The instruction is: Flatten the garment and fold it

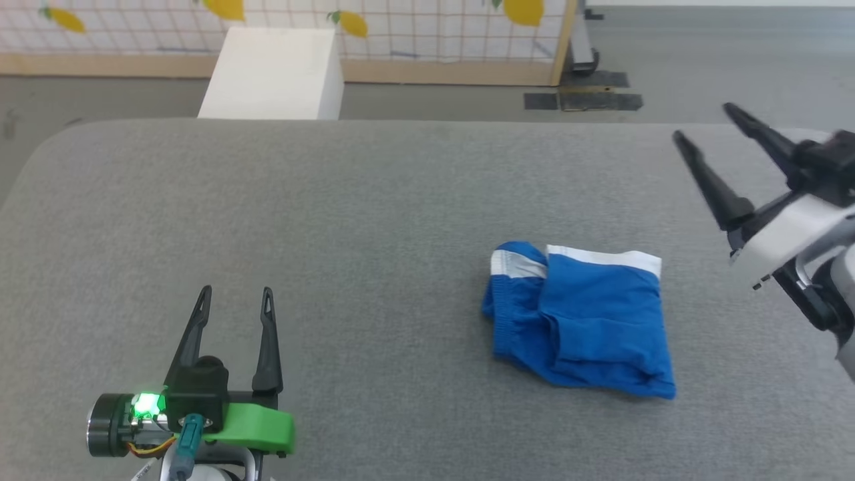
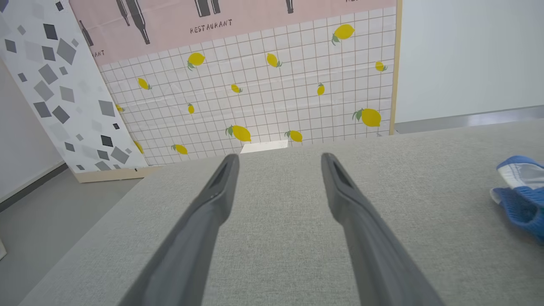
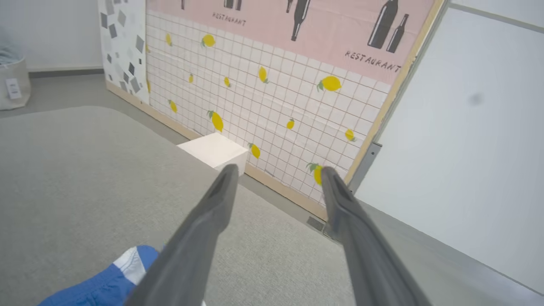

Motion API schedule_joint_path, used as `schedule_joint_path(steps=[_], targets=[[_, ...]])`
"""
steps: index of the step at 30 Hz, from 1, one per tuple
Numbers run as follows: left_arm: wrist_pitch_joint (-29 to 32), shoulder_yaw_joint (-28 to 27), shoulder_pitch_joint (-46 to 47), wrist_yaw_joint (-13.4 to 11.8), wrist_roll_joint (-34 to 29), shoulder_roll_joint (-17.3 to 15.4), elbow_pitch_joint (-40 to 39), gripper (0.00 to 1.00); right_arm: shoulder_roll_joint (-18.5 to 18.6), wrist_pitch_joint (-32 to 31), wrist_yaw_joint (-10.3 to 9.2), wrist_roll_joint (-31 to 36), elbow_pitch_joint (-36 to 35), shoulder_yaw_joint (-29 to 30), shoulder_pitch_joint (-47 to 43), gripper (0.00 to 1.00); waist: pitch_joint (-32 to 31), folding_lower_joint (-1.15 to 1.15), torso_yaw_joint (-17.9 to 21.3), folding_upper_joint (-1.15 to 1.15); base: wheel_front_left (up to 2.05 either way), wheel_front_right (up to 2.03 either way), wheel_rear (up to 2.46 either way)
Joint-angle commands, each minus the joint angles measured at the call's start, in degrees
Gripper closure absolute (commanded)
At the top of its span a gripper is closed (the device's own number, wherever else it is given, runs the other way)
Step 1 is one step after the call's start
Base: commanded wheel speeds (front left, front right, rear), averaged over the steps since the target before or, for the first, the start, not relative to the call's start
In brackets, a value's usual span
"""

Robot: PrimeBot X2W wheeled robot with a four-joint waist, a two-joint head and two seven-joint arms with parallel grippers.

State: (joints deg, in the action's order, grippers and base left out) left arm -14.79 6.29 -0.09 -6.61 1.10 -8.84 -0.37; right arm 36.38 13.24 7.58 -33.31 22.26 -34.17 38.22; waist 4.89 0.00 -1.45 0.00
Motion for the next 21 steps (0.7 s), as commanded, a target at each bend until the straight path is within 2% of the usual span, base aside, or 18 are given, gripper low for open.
schedule_joint_path(steps=[1, 3, 6, 10, 15, 21], targets=[[-0.2, -0.1, -0.8, 0.0, -0.1, -0.1, 0.2, 0.0, -2.0, 0.9, -0.09, 2.0, 0.1, 3.7, -2.5, 0.0, -1.8, 0.0, 2.1, 0.0, 0.0, 0.0, 0.0], [-0.2, -0.3, -1.0, -0.2, -0.1, -0.2, 0.2, 0.0, -5.5, 1.5, -0.09, 6.3, -0.8, 11.8, -6.7, 0.0, -2.2, 0.0, 2.7, 0.0, 0.0, 0.0, 0.0], [-0.2, -0.5, -1.3, -0.1, 0.1, -0.2, 0.2, 0.0, -11.9, 1.7, -0.09, 12.3, -5.8, 22.9, -13.9, 0.0, -2.5, 0.0, 3.2, 0.0, 0.0, 0.0, 0.0], [-0.2, -0.8, -1.4, 0.1, 0.3, -0.3, 0.2, 0.0, -20.5, 1.7, -0.09, 17.9, -14.7, 32.9, -22.9, 0.0, -2.8, 0.0, 3.2, 0.0, 0.0, 0.0, 0.0], [-0.2, -0.8, -1.7, 0.6, 0.4, -0.3, 0.6, 0.0, -27.9, 1.7, -0.09, 21.6, -20.7, 37.4, -31.8, 0.0, -3.5, 0.0, 2.7, 0.0, 0.0, 0.0, 0.0], [-0.2, -0.5, -2.4, 1.9, 1.6, 0.4, 1.1, 0.0, -31.6, 1.7, -0.09, 24.1, -23.2, 38.7, -38.7, 0.0, -4.2, 0.0, 2.0, 0.0, 0.0, 0.0, 0.0]])
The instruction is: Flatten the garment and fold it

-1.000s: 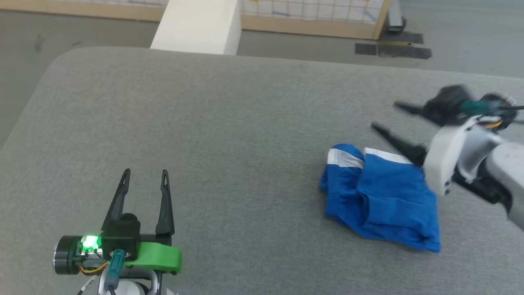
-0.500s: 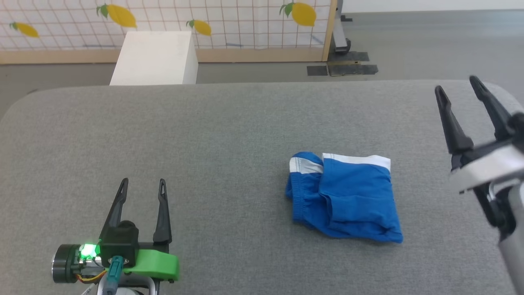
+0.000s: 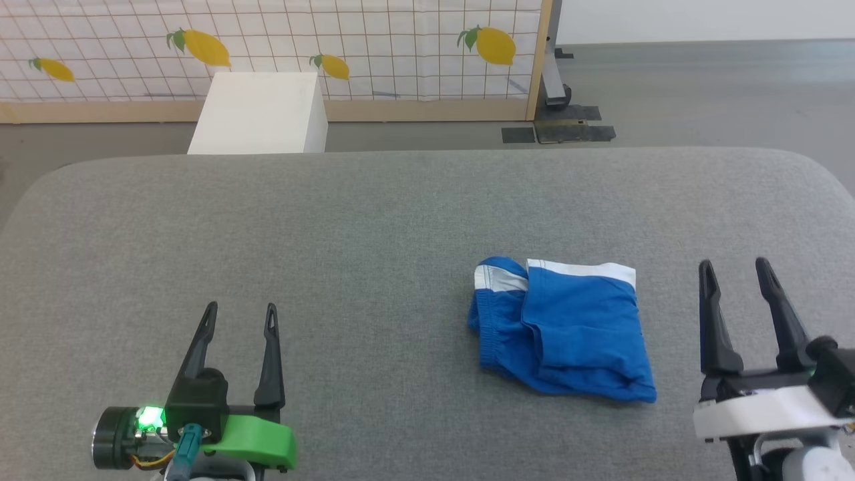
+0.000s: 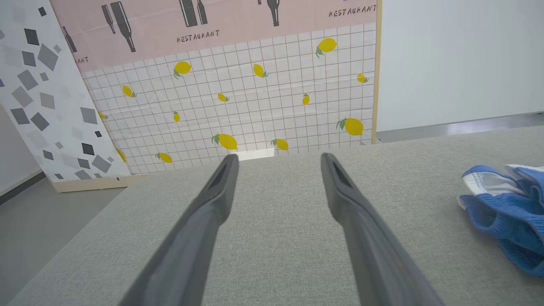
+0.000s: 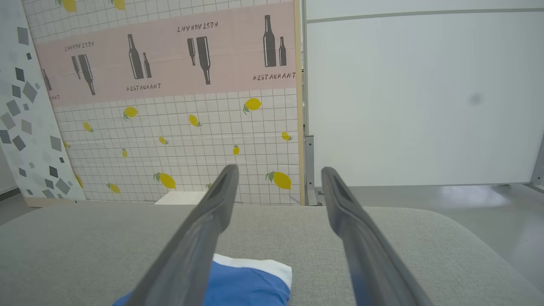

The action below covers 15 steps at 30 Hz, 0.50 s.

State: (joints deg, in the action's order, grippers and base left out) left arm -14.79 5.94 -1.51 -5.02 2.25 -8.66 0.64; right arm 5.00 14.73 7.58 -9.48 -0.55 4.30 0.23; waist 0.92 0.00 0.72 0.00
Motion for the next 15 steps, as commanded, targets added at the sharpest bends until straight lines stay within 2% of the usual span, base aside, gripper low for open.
schedule_joint_path(steps=[1, 15], targets=[[-0.2, -0.2, -1.1, 0.5, 0.6, 0.3, 0.1, 0.0, -0.6, 0.3, -0.09, 0.3, -0.5, 0.4, -1.4, 0.0, -0.3, 0.0, -0.3, 0.0, 0.0, 0.0, 0.0], [-0.2, -2.1, -2.2, 2.5, 1.8, 2.0, 0.4, 0.0, -2.1, -0.5, -0.09, 1.9, -1.1, 2.1, -7.6, 0.0, -1.5, 0.0, -1.0, 0.0, 0.0, 0.0, 0.0]])
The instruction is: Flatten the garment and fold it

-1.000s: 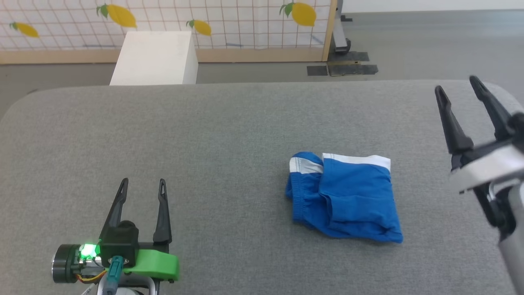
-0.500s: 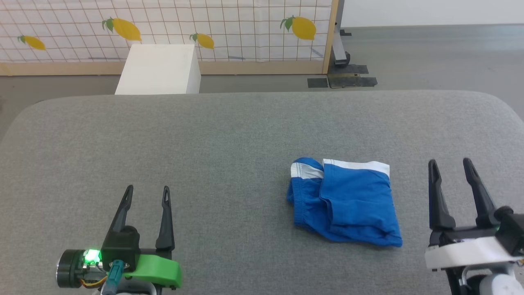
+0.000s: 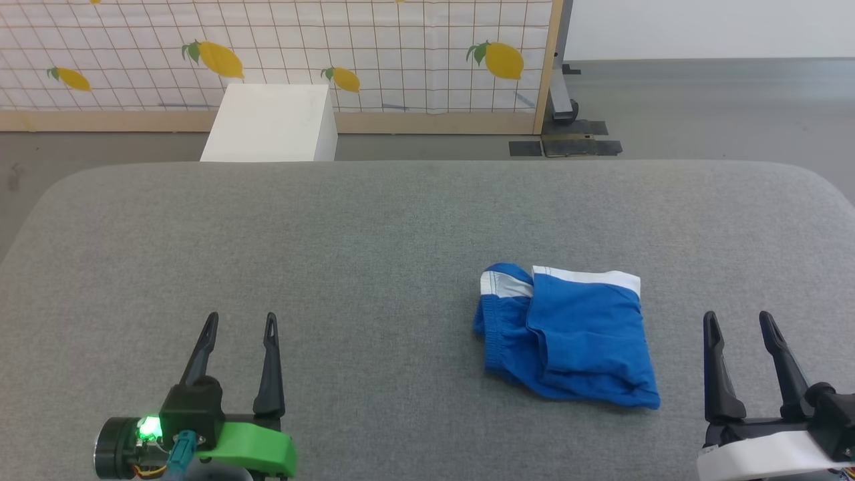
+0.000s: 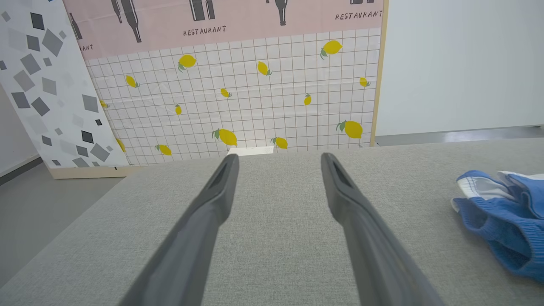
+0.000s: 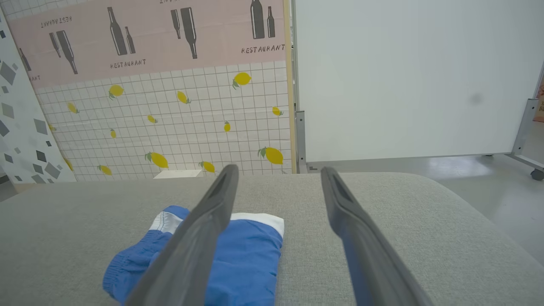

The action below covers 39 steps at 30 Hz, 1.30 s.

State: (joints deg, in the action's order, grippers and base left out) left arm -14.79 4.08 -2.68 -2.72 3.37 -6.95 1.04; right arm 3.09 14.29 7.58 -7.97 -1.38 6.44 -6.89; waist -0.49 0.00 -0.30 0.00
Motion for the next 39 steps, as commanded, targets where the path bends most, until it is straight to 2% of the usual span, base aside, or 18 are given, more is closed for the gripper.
schedule_joint_path(steps=[1, 15, 20, 23, 27, 28, 32, 39], targets=[[-0.2, -0.3, -1.1, 0.3, 0.6, 0.4, 0.1, 0.0, -0.2, -0.2, -0.09, 0.5, -0.2, -0.1, -0.6, 0.0, -0.1, 0.0, 0.0, 0.0, 0.0, 0.0, 0.0], [-0.2, -1.2, -1.1, 1.0, -0.2, 1.4, 0.6, 0.0, -0.1, -2.1, -0.09, 1.5, -2.4, 0.0, 2.0, 0.0, -0.1, 0.0, -0.3, 0.0, 0.0, 0.0, 0.0], [-0.2, -1.5, -1.0, 1.1, -0.4, 1.6, 0.6, 0.0, 3.7, -4.9, -0.09, 0.7, -5.5, 1.0, 8.4, 0.0, 0.2, 0.0, -0.1, 0.0, 0.0, 0.0, 0.0], [-0.2, -1.7, -0.6, 1.2, -0.5, 1.8, 0.6, 0.0, 7.7, -9.0, -0.09, -0.3, -6.6, 0.7, 13.7, 0.0, 0.8, 0.0, 0.0, 0.0, 0.0, 0.0, 0.0], [-0.2, -1.8, 0.1, 1.4, -0.6, 2.0, 0.5, 0.0, 14.4, -20.5, -0.09, -4.5, -3.8, -3.2, 19.8, 0.0, 1.9, 0.0, -0.2, 0.0, 0.0, 0.0, 0.0], [-0.2, -1.7, 0.3, 1.5, -0.7, 2.0, 0.5, 0.0, 17.1, -25.4, -0.09, -6.5, -2.4, -5.7, 21.0, 0.0, 2.1, 0.0, -0.4, 0.0, 0.0, 0.0, 0.0], [-0.2, -1.8, 1.0, 1.7, -0.7, 2.2, 0.5, 0.0, 25.8, -37.3, -0.09, -13.9, -0.4, -13.5, 25.9, 0.0, 3.4, 0.0, -1.0, 0.0, 0.0, 0.0, 0.0], [-0.2, -1.6, 2.6, 2.0, -0.8, 2.7, 0.4, 0.0, 34.8, -58.2, -0.09, -29.2, 5.0, -25.7, 30.8, 0.0, 6.3, 0.0, -2.8, 0.0, 0.0, 0.0, 0.0]])
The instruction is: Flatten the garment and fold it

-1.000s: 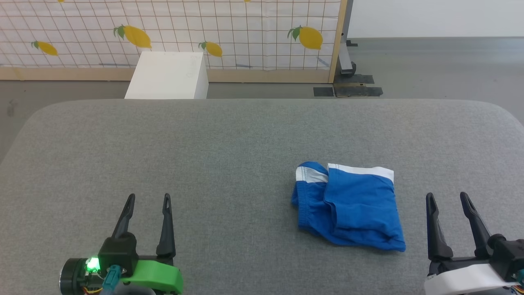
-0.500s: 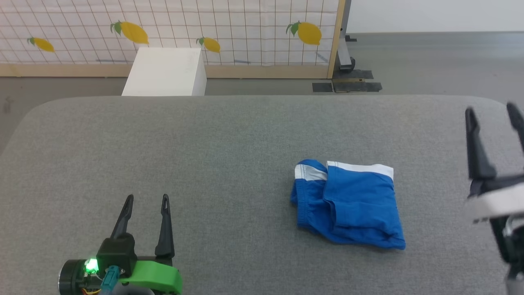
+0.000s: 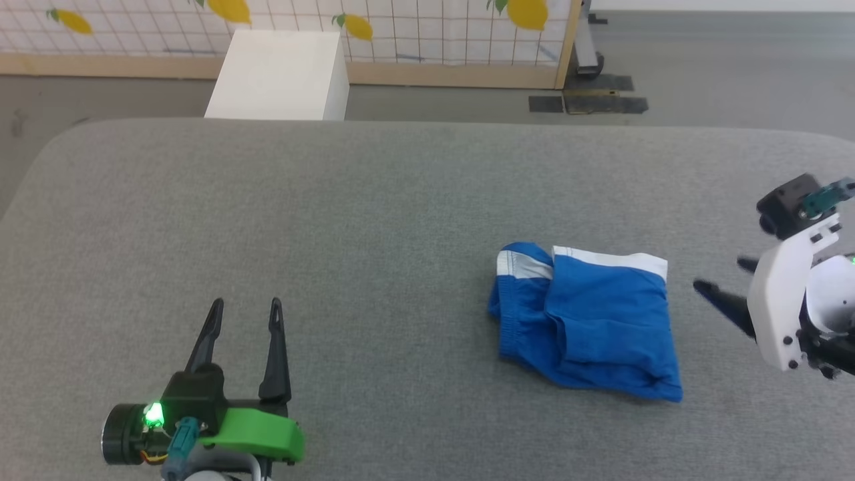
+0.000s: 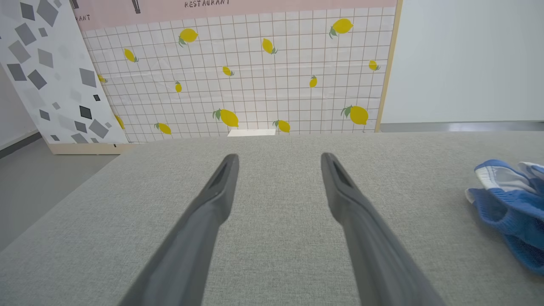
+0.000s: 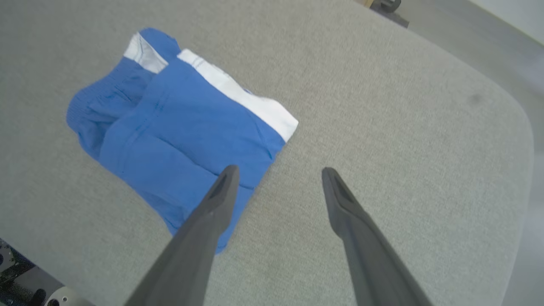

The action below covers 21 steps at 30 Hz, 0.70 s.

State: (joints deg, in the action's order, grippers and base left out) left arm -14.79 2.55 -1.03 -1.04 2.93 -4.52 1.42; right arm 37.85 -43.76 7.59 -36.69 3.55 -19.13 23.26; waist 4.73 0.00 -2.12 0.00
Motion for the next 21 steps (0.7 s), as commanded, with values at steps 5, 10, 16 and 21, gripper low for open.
schedule_joint_path(steps=[5, 10, 16, 21], targets=[[-0.2, 0.5, 2.7, 0.4, -0.2, 0.7, -0.2, 0.0, 2.5, -7.6, -0.1, -9.1, 3.2, -3.6, 3.1, 0.0, 4.1, 0.0, -3.2, 0.0, 0.0, 0.0, 0.0], [-0.2, 0.9, 4.7, 0.4, 0.0, 1.0, -0.7, 0.0, 1.2, -8.7, -0.1, -12.1, 7.4, -4.4, 5.4, 0.0, 7.7, 0.0, -5.2, 0.0, 0.0, 0.0, 0.0], [-0.2, 1.7, 7.3, 0.6, 0.4, 1.3, -0.5, 0.0, -0.7, -7.9, -0.1, -12.6, 13.5, -6.5, 7.3, 0.0, 11.0, 0.0, -7.6, 0.0, 0.0, 0.0, 0.0], [-0.2, 1.9, 8.6, 0.6, 0.6, 1.5, -0.1, 0.0, -1.8, -6.6, -0.1, -13.0, 15.9, -11.3, 6.1, 0.0, 12.2, 0.0, -8.8, 0.0, 0.0, 0.0, 0.0]])
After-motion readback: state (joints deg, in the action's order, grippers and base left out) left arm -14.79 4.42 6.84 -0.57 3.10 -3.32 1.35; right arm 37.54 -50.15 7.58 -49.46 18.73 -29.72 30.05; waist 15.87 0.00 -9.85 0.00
